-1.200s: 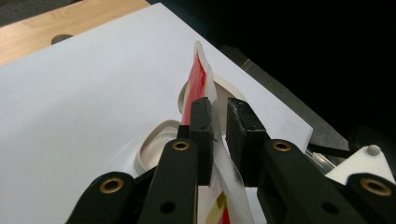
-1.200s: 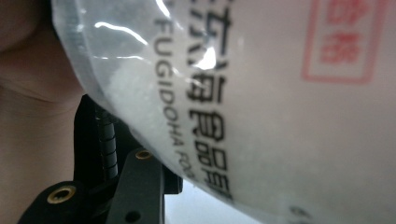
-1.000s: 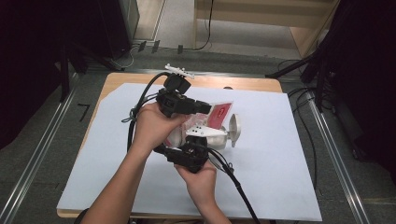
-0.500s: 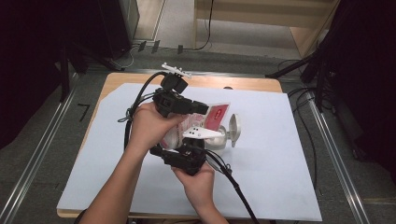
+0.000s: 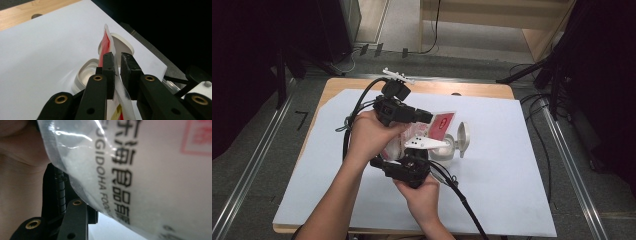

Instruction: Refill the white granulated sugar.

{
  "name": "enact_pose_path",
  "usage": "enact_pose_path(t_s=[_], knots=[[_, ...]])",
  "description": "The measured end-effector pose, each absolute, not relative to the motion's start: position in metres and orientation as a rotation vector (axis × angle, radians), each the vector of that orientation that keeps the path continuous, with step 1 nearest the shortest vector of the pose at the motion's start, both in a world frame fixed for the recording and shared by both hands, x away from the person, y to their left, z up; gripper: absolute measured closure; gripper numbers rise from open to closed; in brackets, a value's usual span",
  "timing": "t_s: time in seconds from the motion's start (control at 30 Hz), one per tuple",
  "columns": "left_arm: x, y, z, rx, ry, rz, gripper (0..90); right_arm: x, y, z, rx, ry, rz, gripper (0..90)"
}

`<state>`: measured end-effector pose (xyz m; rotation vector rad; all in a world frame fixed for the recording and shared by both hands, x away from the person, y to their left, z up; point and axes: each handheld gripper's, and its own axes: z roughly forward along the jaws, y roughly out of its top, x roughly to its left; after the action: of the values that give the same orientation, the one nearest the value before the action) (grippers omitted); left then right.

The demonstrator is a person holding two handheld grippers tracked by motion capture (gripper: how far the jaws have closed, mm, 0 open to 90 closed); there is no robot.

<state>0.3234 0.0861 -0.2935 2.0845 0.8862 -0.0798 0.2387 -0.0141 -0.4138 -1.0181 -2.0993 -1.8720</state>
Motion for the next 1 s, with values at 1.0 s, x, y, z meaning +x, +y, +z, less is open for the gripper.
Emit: enact_pose_path(t_s=[1.0], knots=[[0.3236, 0.0827, -0.2948, 2.080, 0.862, -0.108, 84.4, 0.2333, -0.0166, -0.4134, -1.059, -2.148, -1.888, 62.3]])
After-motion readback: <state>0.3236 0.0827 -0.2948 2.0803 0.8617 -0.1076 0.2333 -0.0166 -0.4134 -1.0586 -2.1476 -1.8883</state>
